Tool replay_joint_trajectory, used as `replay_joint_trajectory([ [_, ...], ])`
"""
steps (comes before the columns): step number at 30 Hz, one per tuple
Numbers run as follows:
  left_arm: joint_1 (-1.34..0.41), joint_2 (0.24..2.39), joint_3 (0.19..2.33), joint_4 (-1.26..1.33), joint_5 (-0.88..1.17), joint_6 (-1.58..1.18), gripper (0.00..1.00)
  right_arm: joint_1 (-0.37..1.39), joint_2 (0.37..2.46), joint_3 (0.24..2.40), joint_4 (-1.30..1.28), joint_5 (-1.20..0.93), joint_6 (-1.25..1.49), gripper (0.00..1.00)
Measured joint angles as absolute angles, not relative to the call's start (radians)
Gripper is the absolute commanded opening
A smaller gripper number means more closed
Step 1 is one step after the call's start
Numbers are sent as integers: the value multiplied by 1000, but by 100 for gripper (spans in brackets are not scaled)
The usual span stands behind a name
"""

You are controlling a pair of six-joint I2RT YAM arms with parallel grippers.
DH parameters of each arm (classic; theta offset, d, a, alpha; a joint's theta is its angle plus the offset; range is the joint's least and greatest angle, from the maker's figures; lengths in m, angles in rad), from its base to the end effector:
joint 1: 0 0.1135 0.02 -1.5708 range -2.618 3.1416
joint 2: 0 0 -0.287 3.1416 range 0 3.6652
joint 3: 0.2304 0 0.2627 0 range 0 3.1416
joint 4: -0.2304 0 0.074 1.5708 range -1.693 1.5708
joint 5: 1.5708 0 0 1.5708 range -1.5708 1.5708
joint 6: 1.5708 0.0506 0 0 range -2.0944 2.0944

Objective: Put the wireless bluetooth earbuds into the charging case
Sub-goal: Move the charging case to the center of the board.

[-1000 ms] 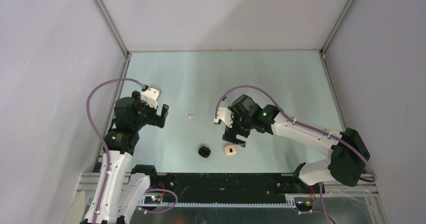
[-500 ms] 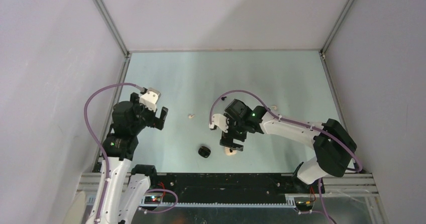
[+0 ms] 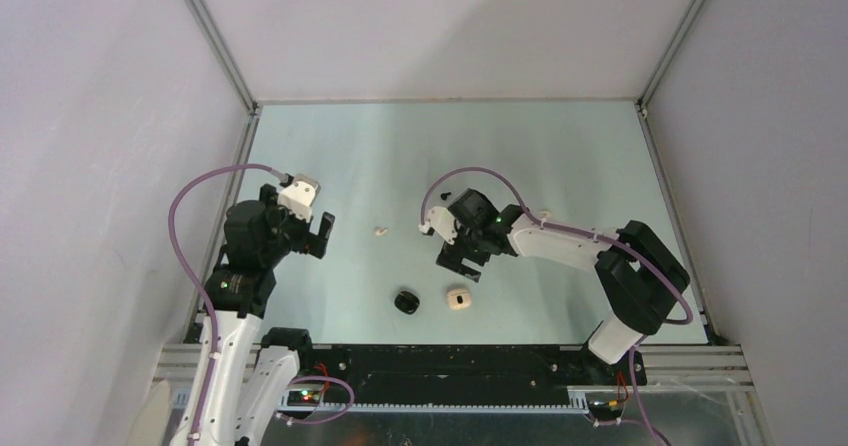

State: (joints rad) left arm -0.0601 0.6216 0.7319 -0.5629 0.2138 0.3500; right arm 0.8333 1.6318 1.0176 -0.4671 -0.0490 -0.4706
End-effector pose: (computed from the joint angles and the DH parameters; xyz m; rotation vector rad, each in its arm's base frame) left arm 0.1444 -0.0194 0.3144 0.5409 1.9385 -0.0317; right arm 0.2266 0.2531 0.1917 -1.6286 2.1068 0.1841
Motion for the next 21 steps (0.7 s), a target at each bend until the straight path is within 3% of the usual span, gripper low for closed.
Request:
replay_joint_trajectory([
  [10,-60,620,732,-563,212,350,99,841,1685,1018,-450,18,-469,97],
  [21,-60,621,732,-563,212,350,99,852,1685,1018,-535,-86,-524,96],
])
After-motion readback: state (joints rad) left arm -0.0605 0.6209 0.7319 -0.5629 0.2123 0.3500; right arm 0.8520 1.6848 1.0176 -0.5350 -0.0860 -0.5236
